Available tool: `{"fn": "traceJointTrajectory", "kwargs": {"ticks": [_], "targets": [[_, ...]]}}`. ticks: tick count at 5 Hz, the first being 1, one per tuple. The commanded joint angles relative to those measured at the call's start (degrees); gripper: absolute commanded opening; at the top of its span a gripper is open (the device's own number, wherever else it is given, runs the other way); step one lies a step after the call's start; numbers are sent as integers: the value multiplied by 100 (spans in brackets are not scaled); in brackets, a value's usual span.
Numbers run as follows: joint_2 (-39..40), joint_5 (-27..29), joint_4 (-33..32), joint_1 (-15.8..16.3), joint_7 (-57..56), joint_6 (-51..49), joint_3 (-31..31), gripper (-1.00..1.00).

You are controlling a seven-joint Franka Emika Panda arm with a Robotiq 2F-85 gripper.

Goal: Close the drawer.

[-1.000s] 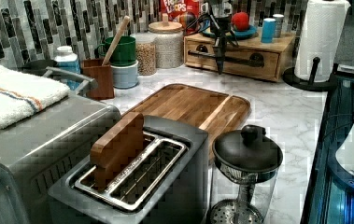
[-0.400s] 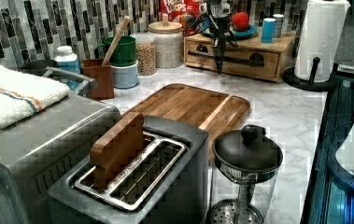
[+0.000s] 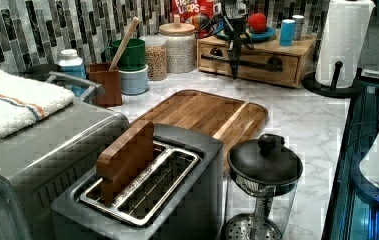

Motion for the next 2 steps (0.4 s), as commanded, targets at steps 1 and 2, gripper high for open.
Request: {"fn": "traceJointTrajectory", "kwargs": {"ticks": [1, 2], "targets": [[-121, -143, 1271, -622, -126, 650, -554, -100], [-122, -148, 1271, -629, -123, 650, -546, -100]]}}
